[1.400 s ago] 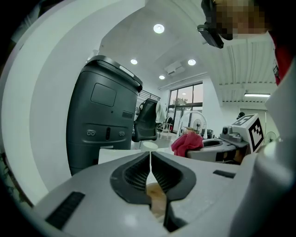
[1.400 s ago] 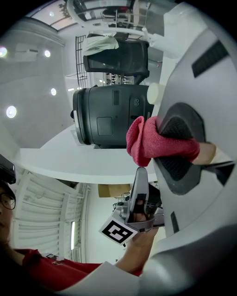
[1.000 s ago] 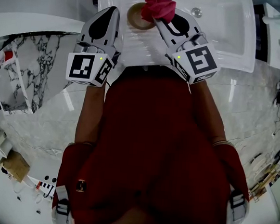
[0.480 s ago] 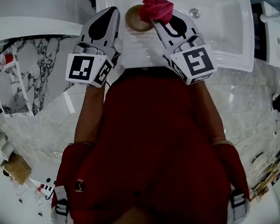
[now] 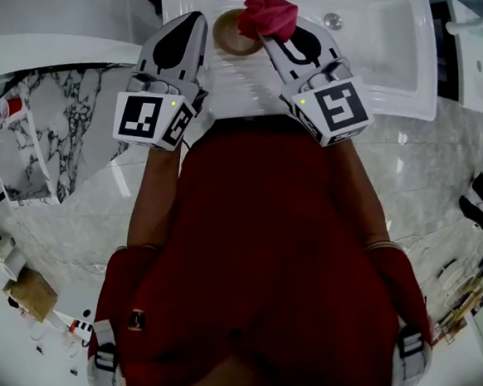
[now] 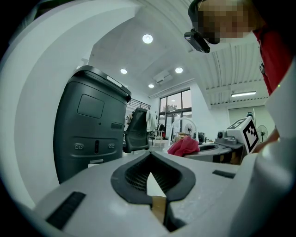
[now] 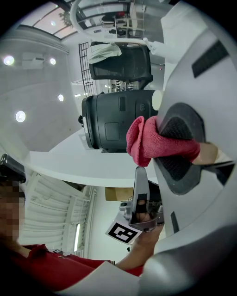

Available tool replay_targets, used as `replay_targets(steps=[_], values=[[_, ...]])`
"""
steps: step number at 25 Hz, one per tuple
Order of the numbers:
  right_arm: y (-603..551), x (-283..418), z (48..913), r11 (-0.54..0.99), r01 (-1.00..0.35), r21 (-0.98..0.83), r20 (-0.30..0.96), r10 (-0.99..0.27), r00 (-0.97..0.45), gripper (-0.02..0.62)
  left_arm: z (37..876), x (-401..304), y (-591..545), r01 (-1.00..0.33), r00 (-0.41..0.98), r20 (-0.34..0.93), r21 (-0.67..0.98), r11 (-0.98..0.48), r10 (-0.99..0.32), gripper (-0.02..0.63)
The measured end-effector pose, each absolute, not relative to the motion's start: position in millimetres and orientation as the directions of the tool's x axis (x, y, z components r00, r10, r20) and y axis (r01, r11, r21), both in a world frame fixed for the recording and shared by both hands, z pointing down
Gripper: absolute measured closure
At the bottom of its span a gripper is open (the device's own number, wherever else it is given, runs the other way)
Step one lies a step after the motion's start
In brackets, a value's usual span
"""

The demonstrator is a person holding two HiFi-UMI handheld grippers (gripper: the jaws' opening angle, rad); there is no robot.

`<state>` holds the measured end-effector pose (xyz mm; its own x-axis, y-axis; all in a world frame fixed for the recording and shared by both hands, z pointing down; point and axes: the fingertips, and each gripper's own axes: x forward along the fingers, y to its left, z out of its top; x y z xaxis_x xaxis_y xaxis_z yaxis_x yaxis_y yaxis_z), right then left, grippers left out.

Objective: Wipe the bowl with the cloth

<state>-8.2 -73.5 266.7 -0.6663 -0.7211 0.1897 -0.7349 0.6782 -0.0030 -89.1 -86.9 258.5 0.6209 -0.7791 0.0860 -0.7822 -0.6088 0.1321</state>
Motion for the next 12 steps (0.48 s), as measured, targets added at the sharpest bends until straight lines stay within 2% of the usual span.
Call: replay_targets(steps=[12], values=[[-74.6, -7.1, 268.4, 0.667, -0.745, -0.01, 0.191, -0.73, -0.656, 0.546, 262.1, -91.1, -88.2, -0.777, 0.626, 0.095, 0.15, -0.611, -0.774, 0.6]])
